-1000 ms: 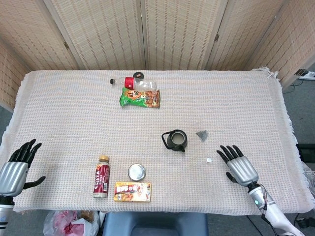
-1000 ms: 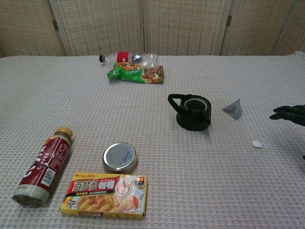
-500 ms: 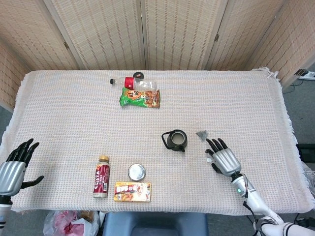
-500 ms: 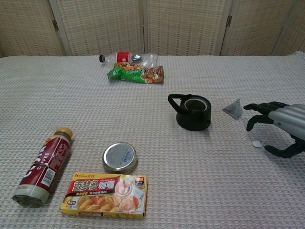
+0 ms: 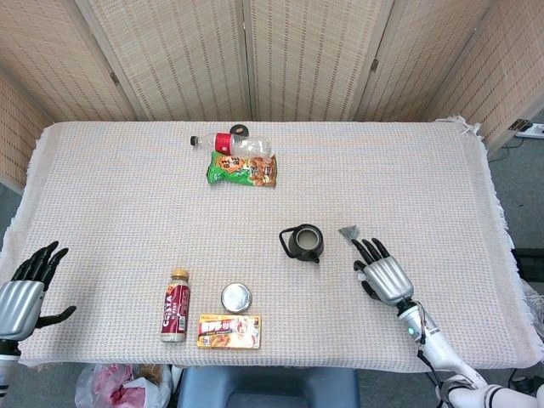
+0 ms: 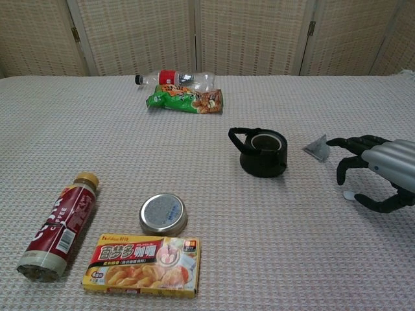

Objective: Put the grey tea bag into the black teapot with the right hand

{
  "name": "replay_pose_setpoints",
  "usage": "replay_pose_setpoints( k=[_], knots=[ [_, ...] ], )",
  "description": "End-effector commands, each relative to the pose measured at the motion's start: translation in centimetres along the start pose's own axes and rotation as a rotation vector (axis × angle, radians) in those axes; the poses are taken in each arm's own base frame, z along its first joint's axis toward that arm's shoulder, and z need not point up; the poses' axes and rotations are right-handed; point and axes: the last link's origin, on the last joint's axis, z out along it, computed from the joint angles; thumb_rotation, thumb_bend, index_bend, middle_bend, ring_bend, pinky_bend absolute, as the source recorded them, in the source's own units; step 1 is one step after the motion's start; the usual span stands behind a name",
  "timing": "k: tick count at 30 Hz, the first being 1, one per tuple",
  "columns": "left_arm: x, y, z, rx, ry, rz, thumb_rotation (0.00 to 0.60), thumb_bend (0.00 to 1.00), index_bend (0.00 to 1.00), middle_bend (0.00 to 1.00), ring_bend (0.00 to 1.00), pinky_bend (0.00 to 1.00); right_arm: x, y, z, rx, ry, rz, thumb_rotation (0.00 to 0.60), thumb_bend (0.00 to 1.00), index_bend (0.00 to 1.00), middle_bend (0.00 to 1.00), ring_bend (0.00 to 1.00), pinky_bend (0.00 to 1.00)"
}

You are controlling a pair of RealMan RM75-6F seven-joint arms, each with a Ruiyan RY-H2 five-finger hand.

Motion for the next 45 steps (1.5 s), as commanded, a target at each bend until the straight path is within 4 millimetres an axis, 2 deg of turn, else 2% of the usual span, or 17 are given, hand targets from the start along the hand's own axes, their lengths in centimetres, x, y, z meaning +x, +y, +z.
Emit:
replay_pose_setpoints(
  k=[1, 9, 23, 32, 45],
  knots=[
    [0.01, 0.02, -0.06, -0.001, 0.000, 0.001, 0.600, 0.19, 0.00, 0.00, 0.00, 0.18, -0.15, 0.10, -0.05, 0.001, -0.007, -0.008, 0.600, 0.38, 0.44, 0.00, 0.00, 0.00],
    [0.00, -0.04, -0.08, 0.000, -0.002, 0.004, 0.600, 0.19, 0.00, 0.00, 0.00, 0.18, -0.28, 0.55, -0.51, -0.004, -0.018, -0.018, 0.600, 0.38, 0.44, 0.00, 0.00, 0.00],
    [-0.12, -0.01, 0.16, -0.003, -0.013, 0.011, 0.600, 0.19, 0.00, 0.00, 0.00, 0.18, -0.73, 0.78, -0.06, -0.022, -0.022, -0.031, 0.600, 0.38, 0.44, 0.00, 0.00, 0.00],
    [-0.04, -0.10, 0.16, -0.007, -0.008, 0.021, 0.600, 0.19, 0.00, 0.00, 0.00, 0.18, -0.51, 0.70, -0.09, -0.006, -0.017, -0.026, 0.600, 0.30, 0.38, 0.00, 0.00, 0.00],
    [-0.09, -0.06, 0.38, -0.015, -0.011, 0.016, 0.600, 0.19, 0.00, 0.00, 0.00, 0.18, -0.78, 0.48, 0.34, -0.013, -0.021, -0.039, 0.600, 0.30, 0.39, 0.00, 0.00, 0.00]
  ],
)
